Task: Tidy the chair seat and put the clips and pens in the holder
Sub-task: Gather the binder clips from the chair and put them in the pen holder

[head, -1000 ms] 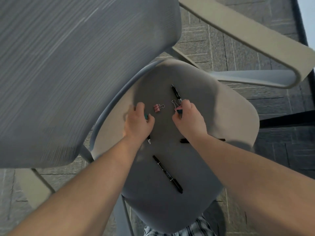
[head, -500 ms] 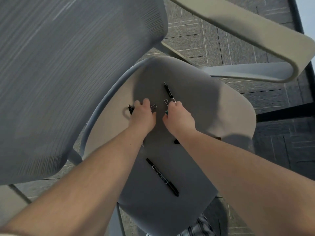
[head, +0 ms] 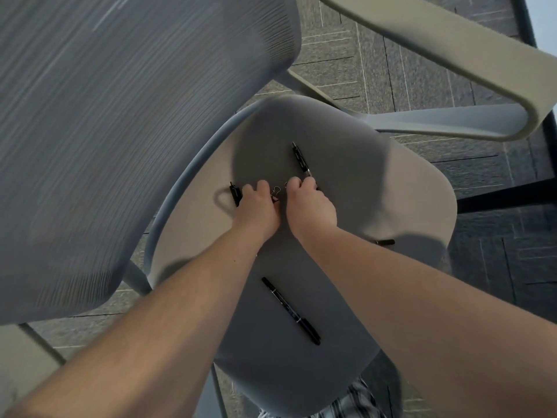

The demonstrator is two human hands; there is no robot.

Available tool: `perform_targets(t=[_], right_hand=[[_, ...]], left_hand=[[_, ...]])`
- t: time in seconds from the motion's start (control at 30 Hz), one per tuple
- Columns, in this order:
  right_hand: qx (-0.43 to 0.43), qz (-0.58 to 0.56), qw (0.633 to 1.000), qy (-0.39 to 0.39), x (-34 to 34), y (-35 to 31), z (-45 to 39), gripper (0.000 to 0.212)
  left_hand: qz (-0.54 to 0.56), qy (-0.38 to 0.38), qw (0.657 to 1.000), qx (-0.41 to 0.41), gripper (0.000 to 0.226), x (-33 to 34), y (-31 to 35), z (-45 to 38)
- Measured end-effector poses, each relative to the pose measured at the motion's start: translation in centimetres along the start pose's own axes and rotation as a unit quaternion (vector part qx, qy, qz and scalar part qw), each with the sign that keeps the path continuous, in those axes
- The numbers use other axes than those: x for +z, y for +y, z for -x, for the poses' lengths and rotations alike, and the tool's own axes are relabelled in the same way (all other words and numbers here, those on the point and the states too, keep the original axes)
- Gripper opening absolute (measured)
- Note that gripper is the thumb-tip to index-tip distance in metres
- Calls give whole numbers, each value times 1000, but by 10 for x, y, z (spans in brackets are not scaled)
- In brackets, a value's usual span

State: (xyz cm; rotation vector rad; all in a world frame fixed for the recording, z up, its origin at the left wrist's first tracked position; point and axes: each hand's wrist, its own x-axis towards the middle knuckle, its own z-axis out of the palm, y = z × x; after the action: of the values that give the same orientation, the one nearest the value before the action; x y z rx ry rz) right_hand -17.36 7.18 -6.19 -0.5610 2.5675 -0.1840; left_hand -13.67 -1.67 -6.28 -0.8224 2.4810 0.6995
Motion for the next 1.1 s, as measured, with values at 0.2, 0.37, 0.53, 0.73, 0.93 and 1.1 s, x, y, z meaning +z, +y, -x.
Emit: perform_targets(t=[0.2,0.37,0.53,0.73,0.93,1.1], right_hand=[[-16,2,1000,11,10,3,11,26],[-23,2,1000,16,7,9,18,20],[-21,-28,999,25,-4,10,27,19],[-6,-66,998,21,-16,20,50,18],[56,-123,990,45,-44,48,112,16],[113,-163,973,121,-70,77,185,17]], left_hand=[[1,1,1000,14,31,0,-2,5],[-12,2,999,47,28,-3,-6,12],[-28,0,997,65,24,-5,-11,20],[-42,12,994,97,21,-13,1,39],[-70,12,984,162,14,-27,28,80],[-117,-1,966,232,16,-30,71,135]])
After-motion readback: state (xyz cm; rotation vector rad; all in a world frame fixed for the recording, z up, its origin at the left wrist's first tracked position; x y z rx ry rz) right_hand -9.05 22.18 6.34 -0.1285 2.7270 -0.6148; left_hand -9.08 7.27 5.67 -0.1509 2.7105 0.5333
